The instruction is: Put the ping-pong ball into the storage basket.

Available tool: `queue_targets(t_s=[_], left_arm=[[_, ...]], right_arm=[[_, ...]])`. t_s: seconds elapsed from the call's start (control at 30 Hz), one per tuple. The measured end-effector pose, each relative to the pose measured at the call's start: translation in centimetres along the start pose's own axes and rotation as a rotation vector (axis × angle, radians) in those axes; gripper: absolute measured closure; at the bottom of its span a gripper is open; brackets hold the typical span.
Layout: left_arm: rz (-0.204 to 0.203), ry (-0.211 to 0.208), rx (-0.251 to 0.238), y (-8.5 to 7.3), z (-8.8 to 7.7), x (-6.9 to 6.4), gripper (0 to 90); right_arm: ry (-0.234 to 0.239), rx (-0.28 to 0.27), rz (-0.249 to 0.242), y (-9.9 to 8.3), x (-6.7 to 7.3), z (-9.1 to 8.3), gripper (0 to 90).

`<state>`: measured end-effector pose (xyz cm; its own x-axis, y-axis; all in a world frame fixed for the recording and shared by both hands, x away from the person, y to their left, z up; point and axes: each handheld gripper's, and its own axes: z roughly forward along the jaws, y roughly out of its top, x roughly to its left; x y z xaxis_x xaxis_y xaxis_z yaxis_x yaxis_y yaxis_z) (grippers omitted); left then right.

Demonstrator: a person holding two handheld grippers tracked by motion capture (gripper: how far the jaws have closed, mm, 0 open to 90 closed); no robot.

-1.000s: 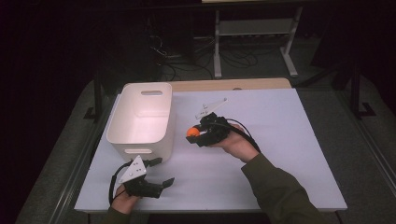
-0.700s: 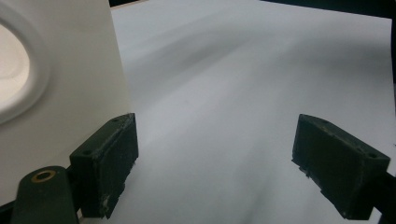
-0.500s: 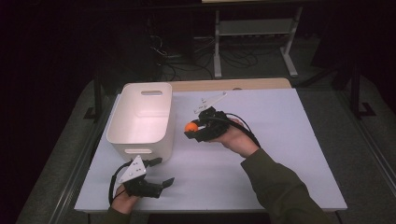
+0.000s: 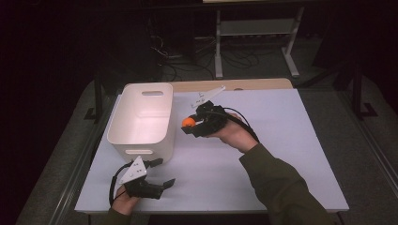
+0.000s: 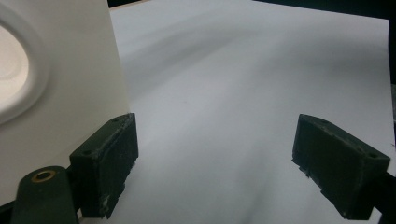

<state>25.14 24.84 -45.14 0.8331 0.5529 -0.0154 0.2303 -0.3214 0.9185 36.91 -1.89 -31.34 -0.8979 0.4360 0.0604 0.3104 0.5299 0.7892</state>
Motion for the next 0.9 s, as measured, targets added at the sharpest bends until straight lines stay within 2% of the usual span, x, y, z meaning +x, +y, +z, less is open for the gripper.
queue_targets(t_s=[0.73, 0.9], left_arm=[[0.004, 0.000, 0.000, 0.0, 0.0, 0.0, 14.1], [0.001, -0.001, 0.000, 0.0, 0.0, 0.0, 14.1]], right_arm=[[0.024, 0.000, -0.002, 2.7, 0.2, 0.5, 49.8], [0.030, -0.003, -0.015, 3.4, 0.3, 0.8, 49.8]])
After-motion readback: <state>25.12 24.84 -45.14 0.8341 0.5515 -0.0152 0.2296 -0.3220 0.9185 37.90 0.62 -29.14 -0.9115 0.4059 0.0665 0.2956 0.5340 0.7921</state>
